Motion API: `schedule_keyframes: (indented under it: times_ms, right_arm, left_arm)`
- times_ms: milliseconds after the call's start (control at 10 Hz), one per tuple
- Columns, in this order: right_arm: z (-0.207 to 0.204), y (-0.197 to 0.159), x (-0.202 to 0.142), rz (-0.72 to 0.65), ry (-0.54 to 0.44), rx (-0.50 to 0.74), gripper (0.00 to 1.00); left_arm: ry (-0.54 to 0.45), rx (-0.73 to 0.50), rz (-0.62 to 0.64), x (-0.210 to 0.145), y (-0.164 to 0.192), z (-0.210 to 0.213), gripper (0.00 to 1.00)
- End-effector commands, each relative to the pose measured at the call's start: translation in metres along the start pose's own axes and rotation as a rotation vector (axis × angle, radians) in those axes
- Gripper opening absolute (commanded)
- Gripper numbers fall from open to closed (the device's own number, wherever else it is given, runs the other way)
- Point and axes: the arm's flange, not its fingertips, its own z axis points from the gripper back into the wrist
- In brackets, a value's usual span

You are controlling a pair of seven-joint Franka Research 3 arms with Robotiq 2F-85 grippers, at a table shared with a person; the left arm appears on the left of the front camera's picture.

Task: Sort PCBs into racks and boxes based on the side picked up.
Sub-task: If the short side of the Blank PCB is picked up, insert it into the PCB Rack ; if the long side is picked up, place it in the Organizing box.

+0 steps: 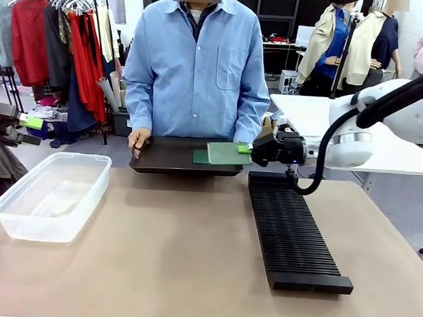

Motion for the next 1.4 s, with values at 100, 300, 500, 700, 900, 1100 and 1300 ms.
schedule_keyframes:
  times_ms: [100, 300, 500, 700, 900, 1100, 1300]
  right_arm:
    - [0.050, 0.022, -0.038, 0.122, -0.033, -0.029, 0.00]
    - [0.081, 0.026, -0.062, 0.254, -0.069, -0.032, 0.00]
    - [0.108, 0.024, -0.087, 0.369, -0.023, -0.077, 0.00]
    - [0.127, 0.026, -0.103, 0.465, -0.022, -0.114, 0.00]
    - [0.147, 0.020, -0.109, 0.537, -0.026, -0.163, 0.00]
    - [0.162, 0.013, -0.106, 0.637, -0.038, -0.166, 0.00]
    - [0.169, -0.009, -0.095, 0.674, -0.098, -0.137, 0.00]
  left_arm:
    - [-0.005, -0.005, -0.002, 0.000, -0.001, 0.001, 1.00]
    - [-0.005, -0.005, -0.002, 0.000, -0.001, 0.001, 1.00]
    - [-0.005, -0.005, -0.002, 0.000, -0.001, 0.001, 1.00]
    - [-0.005, -0.005, -0.002, 0.000, -0.001, 0.001, 1.00]
    - [-0.005, -0.005, -0.002, 0.000, -0.001, 0.001, 1.00]
    - [-0.005, -0.005, -0.002, 0.000, -0.001, 0.001, 1.00]
    - [-0.005, -0.005, -0.002, 0.000, -0.001, 0.001, 1.00]
